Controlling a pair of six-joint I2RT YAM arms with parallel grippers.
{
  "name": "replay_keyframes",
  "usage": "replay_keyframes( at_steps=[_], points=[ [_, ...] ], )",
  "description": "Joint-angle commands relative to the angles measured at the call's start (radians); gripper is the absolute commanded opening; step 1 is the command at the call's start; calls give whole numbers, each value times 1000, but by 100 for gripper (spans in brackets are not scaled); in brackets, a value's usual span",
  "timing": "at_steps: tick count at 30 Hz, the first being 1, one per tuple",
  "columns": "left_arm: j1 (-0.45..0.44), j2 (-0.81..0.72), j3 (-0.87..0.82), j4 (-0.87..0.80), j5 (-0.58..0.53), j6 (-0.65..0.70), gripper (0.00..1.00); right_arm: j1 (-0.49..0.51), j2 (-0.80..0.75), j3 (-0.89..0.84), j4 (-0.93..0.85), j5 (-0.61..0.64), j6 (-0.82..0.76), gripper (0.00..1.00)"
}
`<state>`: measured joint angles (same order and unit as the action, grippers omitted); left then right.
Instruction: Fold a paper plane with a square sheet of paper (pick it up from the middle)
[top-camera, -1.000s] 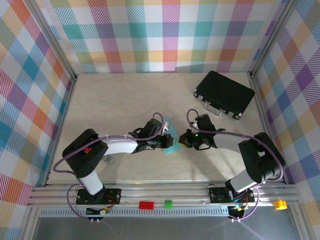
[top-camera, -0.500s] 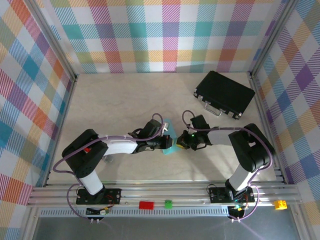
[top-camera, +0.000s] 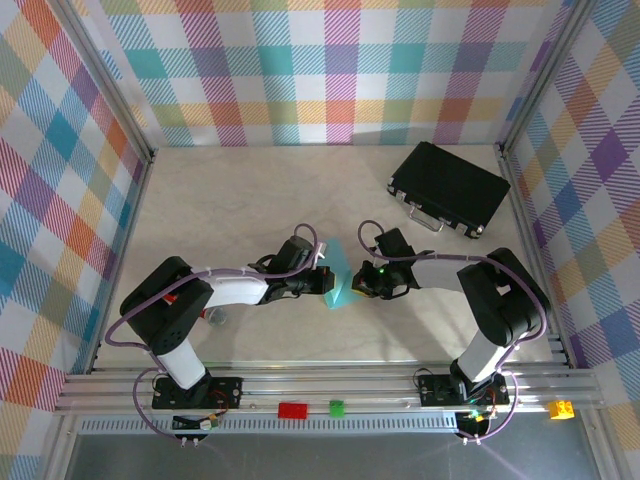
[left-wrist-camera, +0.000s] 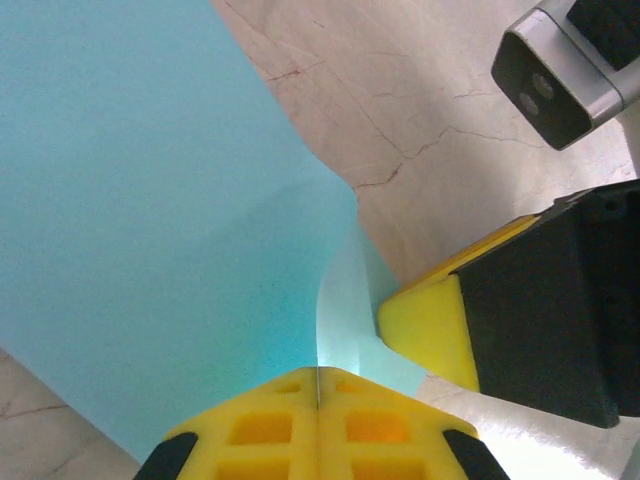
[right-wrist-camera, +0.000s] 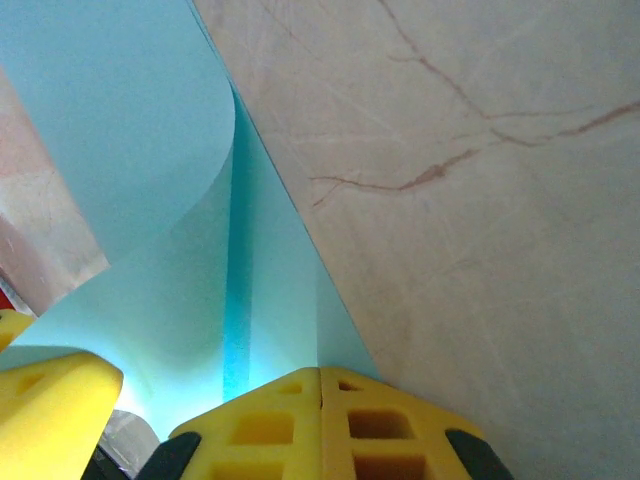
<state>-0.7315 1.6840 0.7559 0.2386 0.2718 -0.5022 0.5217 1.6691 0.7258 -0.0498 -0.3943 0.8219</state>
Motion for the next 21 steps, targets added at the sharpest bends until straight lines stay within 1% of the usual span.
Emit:
replay_keyframes(
  at_steps=[1,8,11,14,21],
  points=[
    [8,-8,11,-29,-50,52,0,1,24,-24,-78,63,-7,0],
    [8,-2,30,-92,-122,98,0,0,18,-23,-81,63,-6,0],
    [7,1,30,-93,-139,99,0,0,17,-24,-76,57,-13,0],
    [8,4,13,-58,-157,90,0,0,22,-15,-95,63,-26,0],
    [9,42,19,-53,-120,89,0,0,18,-17,-86,52,-24,0]
  ],
)
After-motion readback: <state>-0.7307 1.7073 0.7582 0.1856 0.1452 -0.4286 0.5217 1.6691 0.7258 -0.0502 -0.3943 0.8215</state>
